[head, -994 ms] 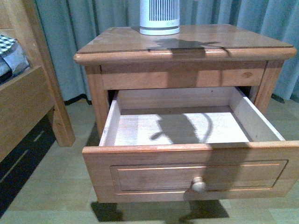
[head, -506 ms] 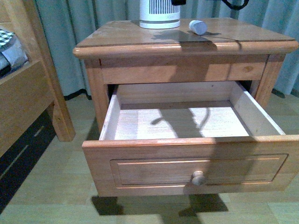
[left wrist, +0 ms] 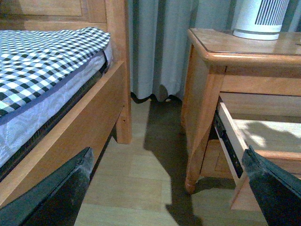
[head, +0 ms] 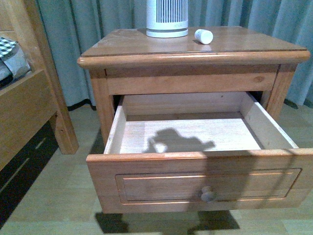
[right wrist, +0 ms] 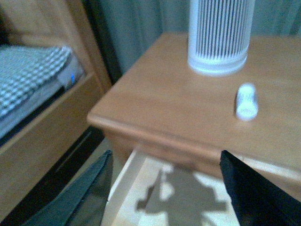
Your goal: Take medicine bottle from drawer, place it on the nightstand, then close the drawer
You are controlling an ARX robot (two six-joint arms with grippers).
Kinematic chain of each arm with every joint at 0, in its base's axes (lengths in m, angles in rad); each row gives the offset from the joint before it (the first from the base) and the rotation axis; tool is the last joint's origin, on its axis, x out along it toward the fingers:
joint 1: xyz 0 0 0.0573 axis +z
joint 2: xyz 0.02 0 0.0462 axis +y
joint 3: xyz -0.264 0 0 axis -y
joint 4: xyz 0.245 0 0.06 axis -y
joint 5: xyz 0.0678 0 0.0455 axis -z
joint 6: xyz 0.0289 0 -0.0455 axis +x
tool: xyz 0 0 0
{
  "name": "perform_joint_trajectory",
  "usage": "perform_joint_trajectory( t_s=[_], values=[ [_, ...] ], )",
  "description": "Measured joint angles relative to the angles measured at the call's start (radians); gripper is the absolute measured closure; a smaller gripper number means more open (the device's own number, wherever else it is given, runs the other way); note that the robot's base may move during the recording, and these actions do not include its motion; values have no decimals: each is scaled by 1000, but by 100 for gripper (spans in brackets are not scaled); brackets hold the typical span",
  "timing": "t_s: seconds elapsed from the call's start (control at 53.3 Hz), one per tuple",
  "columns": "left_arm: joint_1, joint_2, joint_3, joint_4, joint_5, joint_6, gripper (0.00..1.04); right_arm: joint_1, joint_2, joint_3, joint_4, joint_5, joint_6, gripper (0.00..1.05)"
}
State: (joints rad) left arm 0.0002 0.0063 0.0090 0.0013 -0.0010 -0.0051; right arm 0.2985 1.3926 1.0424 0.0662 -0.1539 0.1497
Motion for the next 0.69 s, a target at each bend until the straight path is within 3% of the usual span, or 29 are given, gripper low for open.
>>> perform_joint_trajectory(
  t_s=[0.206,0.338,0.581,0.694],
  values=[
    [0,0,0,0,0,0,7,34,-151,-435,-11,32,89,79],
    [0,0,0,0,0,0,7,39,-60,-613,113,90,90,101],
    [0,0,0,0,0,0,7,-52,336,-538,481,169,-31,102],
    [0,0,0,0,0,0,7,-86,513,-438,561,168,-80,102]
  ],
)
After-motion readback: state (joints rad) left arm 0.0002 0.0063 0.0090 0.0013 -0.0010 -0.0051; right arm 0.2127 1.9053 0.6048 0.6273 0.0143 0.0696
